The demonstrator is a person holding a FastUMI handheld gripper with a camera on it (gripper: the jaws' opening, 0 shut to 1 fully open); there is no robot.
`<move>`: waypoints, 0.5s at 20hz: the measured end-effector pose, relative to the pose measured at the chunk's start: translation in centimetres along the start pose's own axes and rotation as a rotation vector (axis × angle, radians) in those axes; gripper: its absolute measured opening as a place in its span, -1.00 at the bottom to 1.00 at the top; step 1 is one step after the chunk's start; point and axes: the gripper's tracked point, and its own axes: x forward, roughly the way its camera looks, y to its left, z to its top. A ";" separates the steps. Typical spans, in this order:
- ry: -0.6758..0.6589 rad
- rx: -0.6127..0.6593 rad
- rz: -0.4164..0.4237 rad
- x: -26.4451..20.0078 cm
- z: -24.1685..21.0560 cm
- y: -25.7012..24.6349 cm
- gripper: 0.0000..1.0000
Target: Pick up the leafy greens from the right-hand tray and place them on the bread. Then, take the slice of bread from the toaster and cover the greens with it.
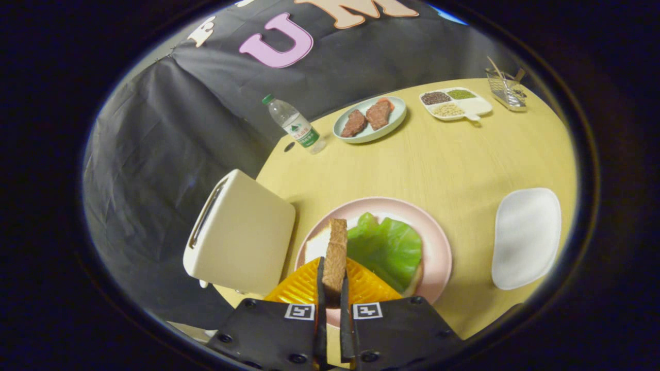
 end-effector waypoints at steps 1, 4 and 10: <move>0.001 -0.011 -0.010 0.0 -0.1 -0.6 -0.74; 0.011 -0.041 -0.043 0.0 -0.3 -1.9 -0.34; -0.027 -0.154 -0.096 -1.2 0.6 -4.0 0.47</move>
